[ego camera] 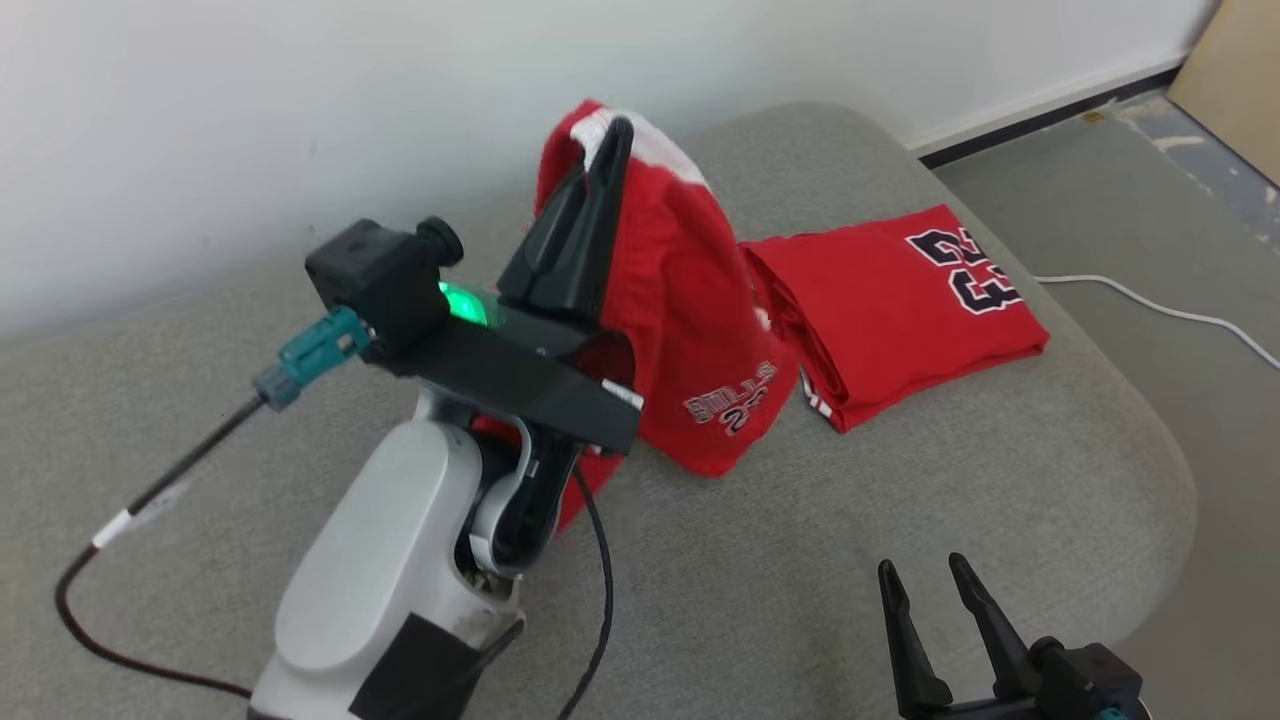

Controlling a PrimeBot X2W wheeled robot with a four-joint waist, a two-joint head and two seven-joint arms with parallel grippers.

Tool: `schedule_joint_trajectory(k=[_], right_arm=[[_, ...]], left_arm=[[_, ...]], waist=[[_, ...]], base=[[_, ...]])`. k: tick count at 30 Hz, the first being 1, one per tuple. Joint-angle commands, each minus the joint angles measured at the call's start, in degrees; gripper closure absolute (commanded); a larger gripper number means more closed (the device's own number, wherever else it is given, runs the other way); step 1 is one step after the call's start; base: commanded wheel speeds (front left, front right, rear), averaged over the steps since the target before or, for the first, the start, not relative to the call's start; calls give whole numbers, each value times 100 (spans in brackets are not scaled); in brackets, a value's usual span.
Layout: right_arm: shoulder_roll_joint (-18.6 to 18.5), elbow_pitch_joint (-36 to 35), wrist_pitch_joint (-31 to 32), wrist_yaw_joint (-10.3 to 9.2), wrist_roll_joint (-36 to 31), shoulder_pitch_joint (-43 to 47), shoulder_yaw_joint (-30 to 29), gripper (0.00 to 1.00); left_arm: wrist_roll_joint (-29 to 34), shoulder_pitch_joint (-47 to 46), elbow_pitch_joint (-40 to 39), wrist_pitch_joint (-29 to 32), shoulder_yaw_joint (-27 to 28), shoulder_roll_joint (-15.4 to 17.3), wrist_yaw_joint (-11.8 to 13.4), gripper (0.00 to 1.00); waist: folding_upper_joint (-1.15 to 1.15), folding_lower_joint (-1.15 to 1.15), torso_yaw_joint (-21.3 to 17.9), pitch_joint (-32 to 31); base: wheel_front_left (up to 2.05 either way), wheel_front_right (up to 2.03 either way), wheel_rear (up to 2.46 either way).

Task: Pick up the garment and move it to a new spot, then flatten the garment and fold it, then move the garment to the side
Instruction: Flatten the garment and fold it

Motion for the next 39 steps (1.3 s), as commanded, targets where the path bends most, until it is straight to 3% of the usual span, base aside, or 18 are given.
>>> schedule_joint_trajectory(k=[1,7,12,18,29,30,31,39], right_arm=[[4,-13,0,-17,14,-9,3,0],[6,-59,0,-17,-40,-5,-47,0],[5,-91,0,-17,-104,-27,-73,0],[2,-88,0,-17,-102,-7,-54,0],[2,-16,0,-17,-152,-15,32,0],[1,-9,0,-17,-157,-5,31,0],[-9,-5,0,-17,-163,-2,29,0],[-76,-17,0,-17,-206,92,-61,0]], left_arm=[[18,179,24,-10,-5,27,26,100],[-288,1366,195,209,-76,324,72,100],[-434,2391,305,437,-120,867,6,100],[-227,2886,425,322,-33,1377,152,100],[-145,3105,898,56,96,1568,365,100],[-170,3157,914,63,97,1583,354,87],[-199,3201,937,49,116,1597,354,0],[-323,3607,1012,-417,315,1583,378,0]], waist=[[0,0,108,48],[0,0,542,164],[0,0,860,204],[0,0,1172,227],[0,0,1319,92],[0,0,1317,70],[0,0,1318,51],[0,0,1388,-172]], base=[[0,0,0],[0,0,0],[0,0,0],[0,0,0],[0,0,0],[0,0,0],[0,0,0],[0,0,0]])
